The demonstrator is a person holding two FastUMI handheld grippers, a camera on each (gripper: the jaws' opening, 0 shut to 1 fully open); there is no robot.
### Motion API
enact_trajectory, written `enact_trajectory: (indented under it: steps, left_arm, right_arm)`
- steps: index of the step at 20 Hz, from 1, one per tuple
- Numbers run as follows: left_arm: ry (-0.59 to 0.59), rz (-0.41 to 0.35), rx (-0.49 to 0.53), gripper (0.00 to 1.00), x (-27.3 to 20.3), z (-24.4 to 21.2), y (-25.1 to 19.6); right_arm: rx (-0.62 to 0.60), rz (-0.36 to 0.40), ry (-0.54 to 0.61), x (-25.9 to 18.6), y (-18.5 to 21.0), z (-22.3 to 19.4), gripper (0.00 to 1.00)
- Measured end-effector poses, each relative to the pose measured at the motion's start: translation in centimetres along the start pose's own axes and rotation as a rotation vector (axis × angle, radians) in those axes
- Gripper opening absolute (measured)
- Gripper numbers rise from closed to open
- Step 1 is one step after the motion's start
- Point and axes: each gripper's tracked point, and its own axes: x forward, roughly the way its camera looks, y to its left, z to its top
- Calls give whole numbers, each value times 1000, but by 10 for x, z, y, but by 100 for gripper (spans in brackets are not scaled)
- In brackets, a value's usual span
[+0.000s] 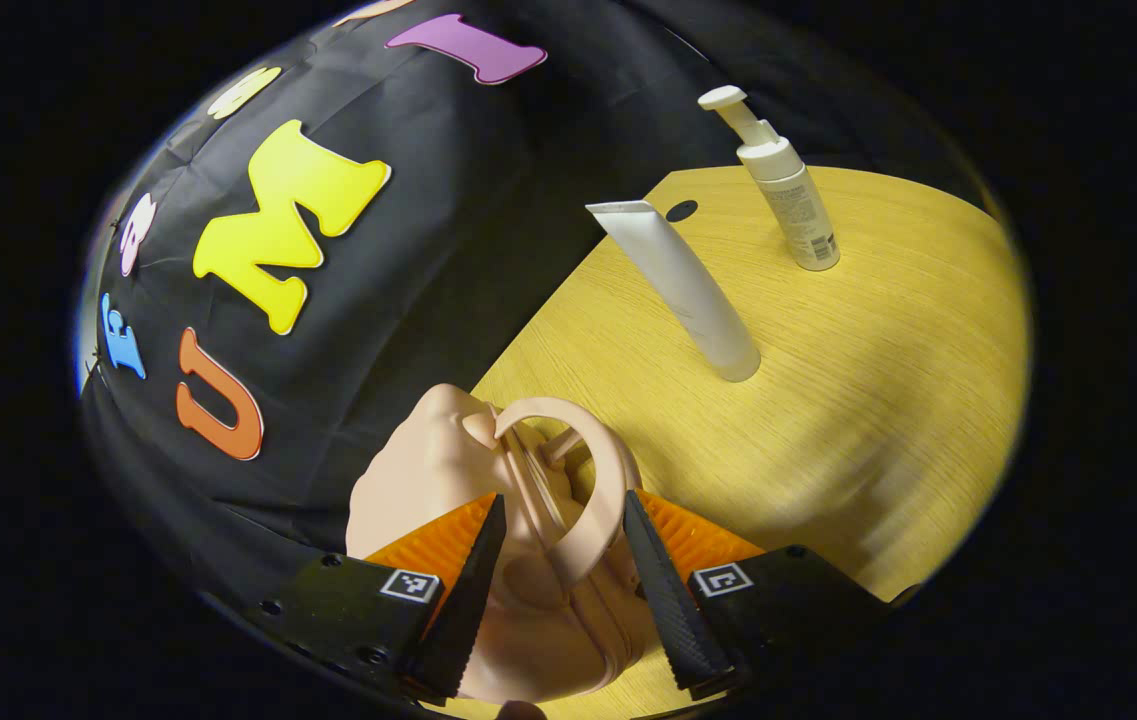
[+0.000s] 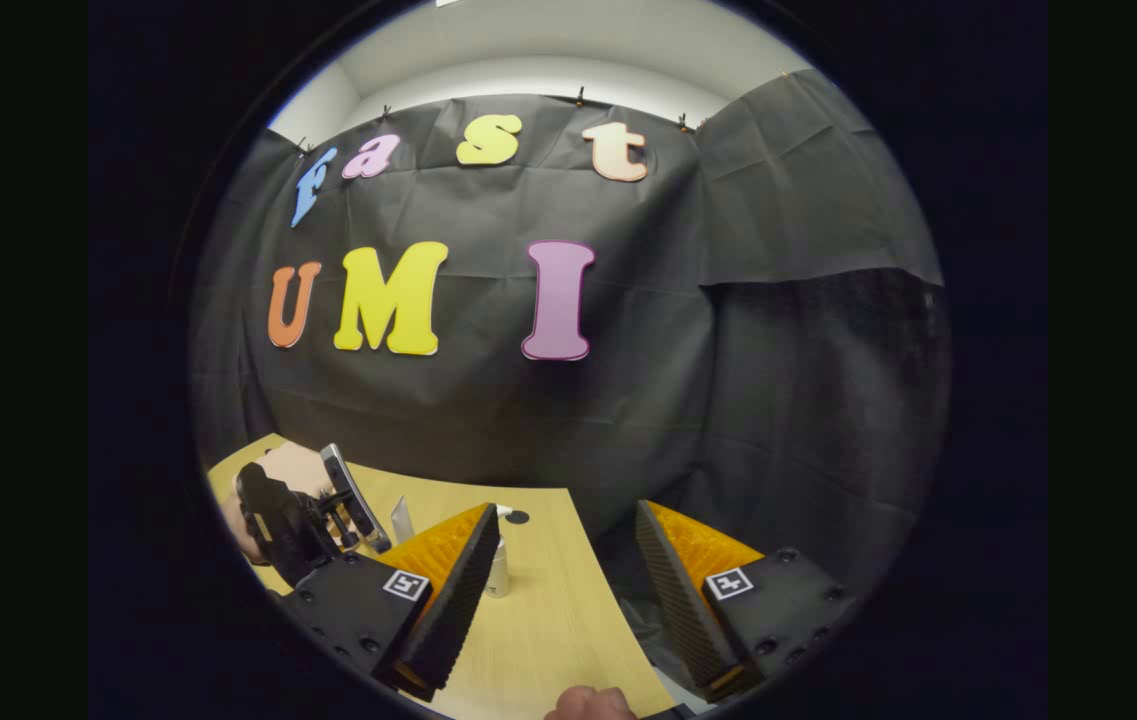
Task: First open the suitcase, pack the skin care products into it, and then close the suitcase.
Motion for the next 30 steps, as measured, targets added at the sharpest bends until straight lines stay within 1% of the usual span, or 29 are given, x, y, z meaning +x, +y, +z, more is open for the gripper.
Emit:
enact_trajectory:
  steps: [1, 2, 3, 4, 7, 8, 10, 13, 14, 15, 16, 18, 20, 23, 24, 26, 29, 30]
  left_arm:
    - [5, 1, 14, 75, 4, 0, 1]
    - [26, 2, 25, 67, 9, -2, 0]
    - [53, 3, 32, 63, 11, -8, 0]
    - [72, 3, 42, 55, 13, -10, -2]
    - [108, -11, 70, 42, 19, -11, -9]
    - [117, -10, 79, 40, 19, -12, -9]
    - [107, -10, 94, 34, 15, -8, -7]
    - [60, 12, 74, 13, 4, 2, 7]
    - [50, 15, 43, 11, -2, 1, 17]
    - [42, 2, -4, 8, -8, -1, 24]
    - [25, -14, -64, 7, -17, 2, 32]
    - [-38, -8, -158, 3, -36, 13, 61]
    - [-94, 13, -240, 3, -55, 17, 93]
    - [-172, 19, -402, 3, -78, 8, 152]
    - [-201, 32, -462, 3, -85, 1, 178]
    - [-250, 80, -581, 3, -89, -28, 231]
    - [-301, 202, -735, 3, -98, -86, 303]
    - [-313, 216, -785, 3, -96, -108, 319]
  right_arm:
    - [-5, -3, 0, -1, 0, -1, 81]
    - [-7, -8, 2, -4, 0, -2, 81]
    - [-6, -13, 5, -7, 0, -3, 81]
    - [-2, -17, 7, -11, 1, -3, 82]
    - [4, -32, 13, -19, 5, -7, 82]
    - [4, -38, 12, -23, 6, -7, 81]
    - [8, -48, 6, -27, 8, -5, 81]
    - [9, -60, -18, -31, 12, 5, 81]
    - [8, -59, -25, -31, 15, 8, 81]
    - [5, -55, -31, -31, 19, 11, 81]
    - [2, -46, -44, -30, 28, 18, 82]
    - [-7, -26, -64, -28, 43, 27, 81]
    - [-18, 4, -78, -26, 62, 35, 81]
    - [-10, 49, -99, -22, 95, 49, 81]
    - [-7, 62, -104, -21, 106, 53, 81]
    - [-2, 89, -108, -18, 127, 60, 82]
    - [0, 124, -96, -14, 158, 65, 81]
    - [-12, 126, -99, -13, 165, 68, 82]
